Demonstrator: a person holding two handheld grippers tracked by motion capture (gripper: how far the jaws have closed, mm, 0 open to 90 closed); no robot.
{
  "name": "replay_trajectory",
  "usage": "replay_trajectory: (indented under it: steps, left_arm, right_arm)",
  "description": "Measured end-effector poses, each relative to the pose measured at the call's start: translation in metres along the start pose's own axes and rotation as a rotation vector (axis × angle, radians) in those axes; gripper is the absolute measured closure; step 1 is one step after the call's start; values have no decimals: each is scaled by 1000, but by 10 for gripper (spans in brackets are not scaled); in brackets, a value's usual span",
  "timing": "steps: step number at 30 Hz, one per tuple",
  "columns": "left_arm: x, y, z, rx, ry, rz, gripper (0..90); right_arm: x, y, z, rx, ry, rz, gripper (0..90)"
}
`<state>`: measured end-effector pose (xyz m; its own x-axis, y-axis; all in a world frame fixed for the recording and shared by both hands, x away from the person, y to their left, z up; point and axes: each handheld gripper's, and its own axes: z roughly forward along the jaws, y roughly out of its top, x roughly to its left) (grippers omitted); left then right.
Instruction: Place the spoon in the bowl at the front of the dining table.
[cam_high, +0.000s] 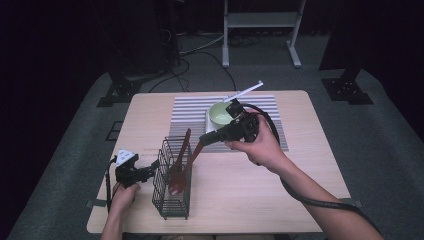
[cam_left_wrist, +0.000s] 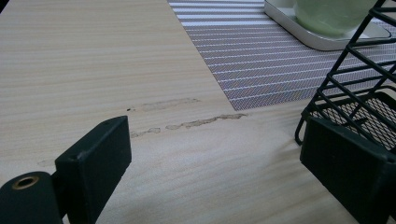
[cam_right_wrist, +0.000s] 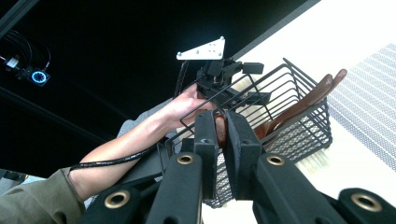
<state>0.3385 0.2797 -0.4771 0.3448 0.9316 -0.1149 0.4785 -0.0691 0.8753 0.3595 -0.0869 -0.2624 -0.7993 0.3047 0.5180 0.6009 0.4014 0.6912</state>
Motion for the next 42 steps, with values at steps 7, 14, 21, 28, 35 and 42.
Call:
replay_trajectory:
  steps: [7,14,21,28,35,42]
  left_arm:
    - [0,0,0,0,0,2,81]
    - [0,0,0,1,1,2,81]
    - [-1,0,1,-2,4,5,81]
    - [-1,0,0,0,4,5,81]
    - [-1,0,1,-3,4,4,81]
    - [-1,0,1,-2,4,5,81]
  right_arm:
    - [-3,-3,-11,-15,3,12,832]
    - [-5,-8,-24,-22,-8,23,832]
    - [-12,-18,-37,-37,-19,43,832]
    - [-22,-27,-45,-46,-26,68,831]
    - [-34,-37,-49,-51,-38,98,831]
    - [-43,-44,-51,-51,-45,121,831]
